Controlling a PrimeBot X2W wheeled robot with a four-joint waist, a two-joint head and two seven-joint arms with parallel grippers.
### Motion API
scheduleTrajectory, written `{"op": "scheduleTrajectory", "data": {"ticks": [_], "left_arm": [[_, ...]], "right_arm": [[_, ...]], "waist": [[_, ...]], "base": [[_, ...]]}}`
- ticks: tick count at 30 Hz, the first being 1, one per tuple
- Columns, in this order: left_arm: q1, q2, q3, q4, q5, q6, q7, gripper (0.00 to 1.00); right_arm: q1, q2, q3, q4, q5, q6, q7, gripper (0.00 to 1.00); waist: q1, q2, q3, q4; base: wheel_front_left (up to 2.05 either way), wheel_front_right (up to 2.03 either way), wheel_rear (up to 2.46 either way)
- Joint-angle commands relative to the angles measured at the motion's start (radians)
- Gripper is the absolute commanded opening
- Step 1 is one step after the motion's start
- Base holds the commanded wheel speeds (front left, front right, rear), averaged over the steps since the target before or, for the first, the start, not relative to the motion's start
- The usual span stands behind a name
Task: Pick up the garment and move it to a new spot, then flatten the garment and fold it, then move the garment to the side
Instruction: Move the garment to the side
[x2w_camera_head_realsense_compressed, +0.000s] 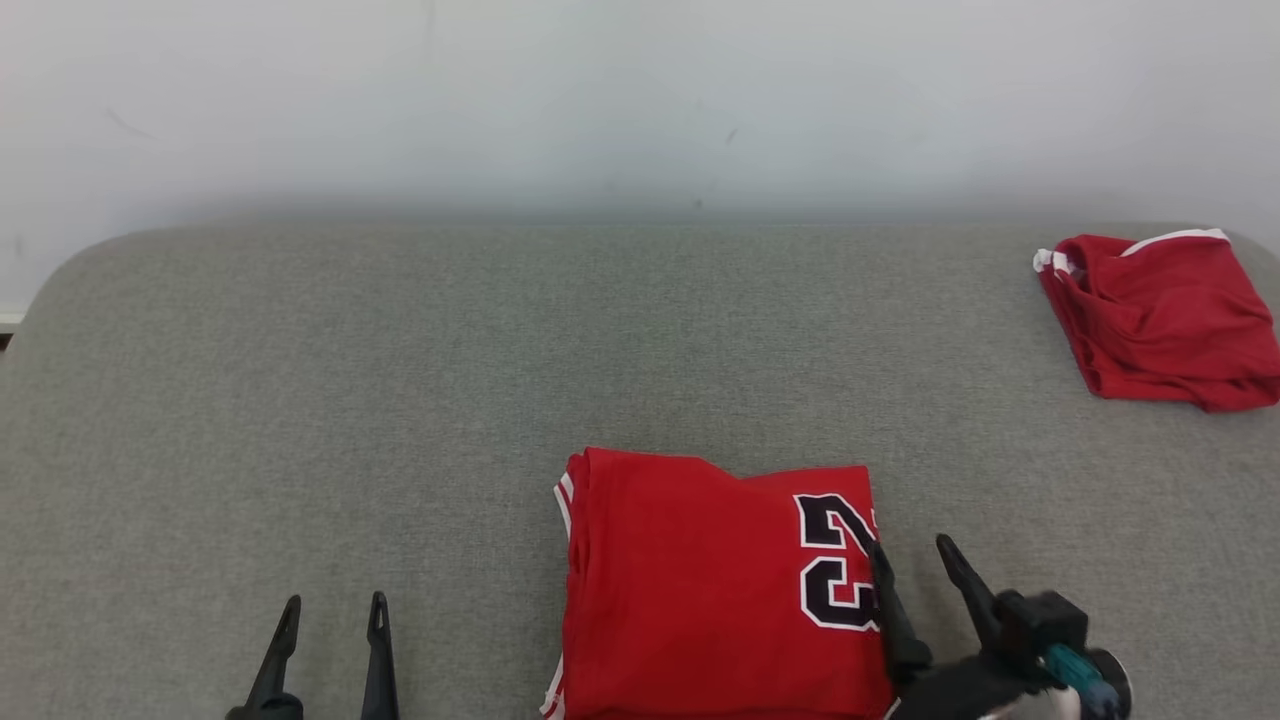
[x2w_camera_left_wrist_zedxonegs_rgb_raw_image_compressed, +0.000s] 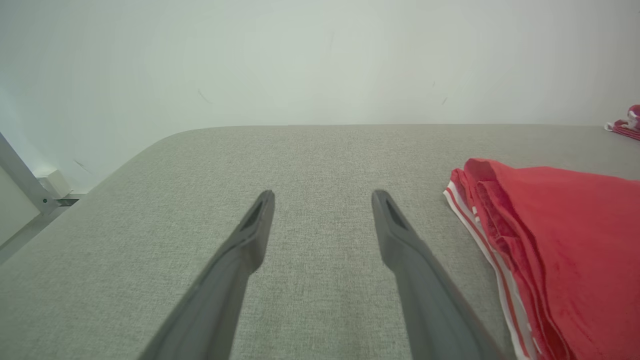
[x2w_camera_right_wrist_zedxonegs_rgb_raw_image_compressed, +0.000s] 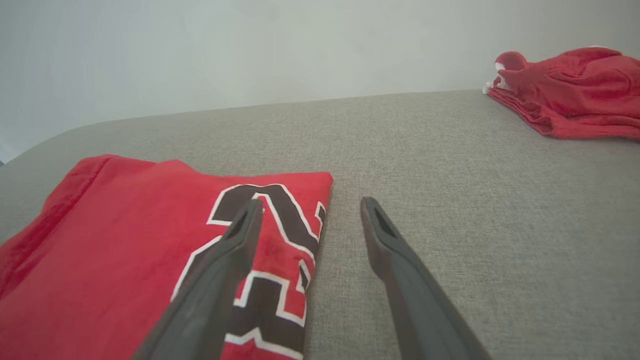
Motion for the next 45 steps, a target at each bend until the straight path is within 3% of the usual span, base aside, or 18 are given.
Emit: {"op": "scheduleTrajectory", "data": {"ticks": [1, 12, 13, 14, 15, 16, 17, 28, 45], "left_arm": [[-0.010, -0.001, -0.004, 0.003, -0.006, -0.002, -0.003, 1.00], [-0.004, -0.001, -0.013, 0.007, -0.016, 0.003, -0.003, 1.00], [-0.003, -0.001, -0.013, 0.007, -0.017, 0.003, -0.003, 1.00], [-0.002, -0.001, -0.013, 0.008, -0.017, 0.003, -0.003, 1.00], [-0.001, -0.001, -0.014, 0.008, -0.017, 0.003, -0.003, 1.00], [-0.001, -0.001, -0.014, 0.008, -0.017, 0.003, -0.003, 1.00], [0.001, -0.001, -0.015, 0.008, -0.018, 0.004, -0.003, 1.00], [0.007, -0.001, -0.016, -0.005, -0.025, 0.005, -0.003, 1.00], [-0.133, 0.010, -0.024, -0.062, 0.015, -0.034, -0.003, 1.00]], "right_arm": [[-0.028, 0.002, 0.008, 0.048, 0.006, -0.003, -0.004, 1.00], [-0.141, 0.002, 0.099, 0.344, 0.100, -0.003, 0.001, 1.00], [-0.147, 0.002, 0.118, 0.363, 0.117, -0.003, 0.005, 0.75], [-0.154, 0.002, 0.133, 0.380, 0.134, -0.003, 0.008, 0.38], [-0.161, 0.003, 0.149, 0.399, 0.149, -0.003, 0.015, 0.15], [-0.161, 0.003, 0.149, 0.399, 0.149, -0.003, 0.015, 0.15], [-0.166, 0.003, 0.161, 0.413, 0.159, -0.003, 0.017, 0.00], [-0.315, -0.054, 0.175, 0.437, 0.198, -0.003, -0.002, 0.00], [-0.690, -0.312, 0.198, 0.432, 0.197, -0.003, 0.012, 0.00]], "waist": [[0.0000, -0.0001, 0.006, 0.011], [0.0000, -0.0001, 0.006, 0.032], [0.0000, -0.0001, 0.005, 0.032], [0.0000, -0.0001, 0.004, 0.031], [0.0000, -0.0001, 0.003, 0.031], [0.0000, -0.0001, 0.003, 0.031], [0.0000, -0.0001, 0.002, 0.031], [0.0000, -0.0001, 0.014, 0.014], [0.0000, -0.0001, 0.211, -0.026]], "base": [[0.00, 0.00, 0.00], [0.00, 0.00, 0.00], [0.00, 0.00, 0.00], [0.00, 0.00, 0.00], [0.00, 0.00, 0.00], [0.00, 0.00, 0.00], [0.00, 0.00, 0.00], [0.00, 0.00, 0.00], [0.00, 0.00, 0.00]]}}
